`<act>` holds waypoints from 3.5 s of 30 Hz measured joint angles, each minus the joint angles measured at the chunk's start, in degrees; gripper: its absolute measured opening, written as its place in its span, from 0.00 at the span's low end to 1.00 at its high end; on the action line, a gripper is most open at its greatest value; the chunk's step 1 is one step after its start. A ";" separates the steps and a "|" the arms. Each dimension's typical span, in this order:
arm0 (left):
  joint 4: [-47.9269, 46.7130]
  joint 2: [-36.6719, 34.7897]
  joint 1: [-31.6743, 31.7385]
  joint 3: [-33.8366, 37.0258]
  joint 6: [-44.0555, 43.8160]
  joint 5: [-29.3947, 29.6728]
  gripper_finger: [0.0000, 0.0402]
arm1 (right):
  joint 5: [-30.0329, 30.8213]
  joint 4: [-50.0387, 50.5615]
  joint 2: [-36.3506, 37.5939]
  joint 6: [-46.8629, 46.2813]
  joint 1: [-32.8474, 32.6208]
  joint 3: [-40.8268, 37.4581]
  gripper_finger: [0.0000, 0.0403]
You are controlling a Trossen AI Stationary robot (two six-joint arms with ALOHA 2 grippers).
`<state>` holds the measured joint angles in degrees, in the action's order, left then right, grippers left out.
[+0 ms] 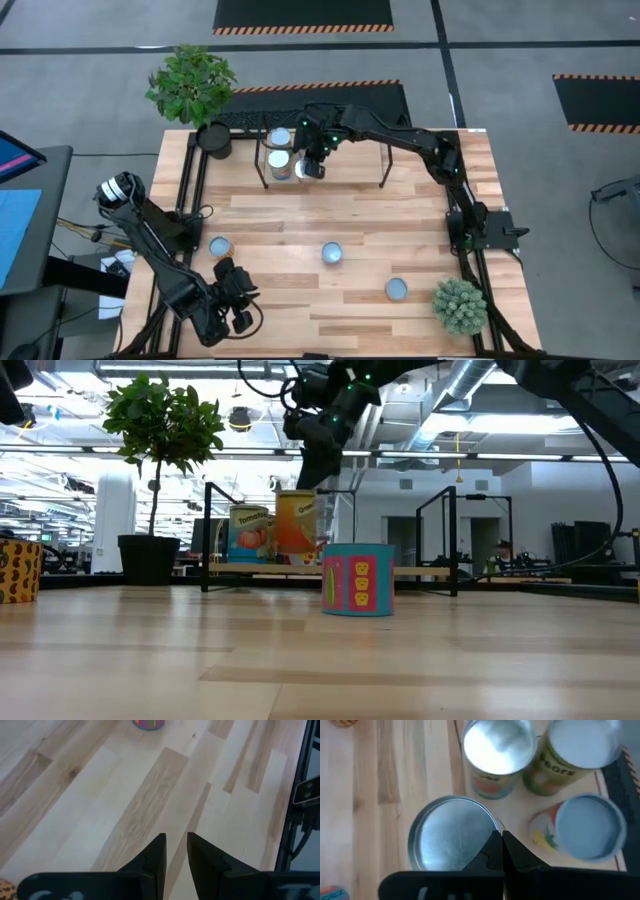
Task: Pick and place cans onto a shelf
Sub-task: Put the canned green beans on the shelf
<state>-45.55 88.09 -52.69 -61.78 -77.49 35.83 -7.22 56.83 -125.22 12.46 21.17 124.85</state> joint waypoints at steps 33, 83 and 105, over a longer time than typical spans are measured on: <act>-0.01 0.02 0.98 0.00 -1.94 -1.01 0.16 | -3.41 -4.41 0.25 5.04 3.19 0.01 0.00; 0.01 0.00 0.98 0.00 -4.03 -1.11 0.16 | -3.24 -6.48 0.27 1.17 4.77 -4.36 0.10; 0.01 0.00 1.01 0.00 -5.32 -1.07 0.16 | -3.43 -6.22 0.27 1.54 4.77 -4.32 0.10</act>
<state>-45.54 88.09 -51.68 -61.78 -82.81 34.76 -10.66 50.61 -124.95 14.00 25.93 120.53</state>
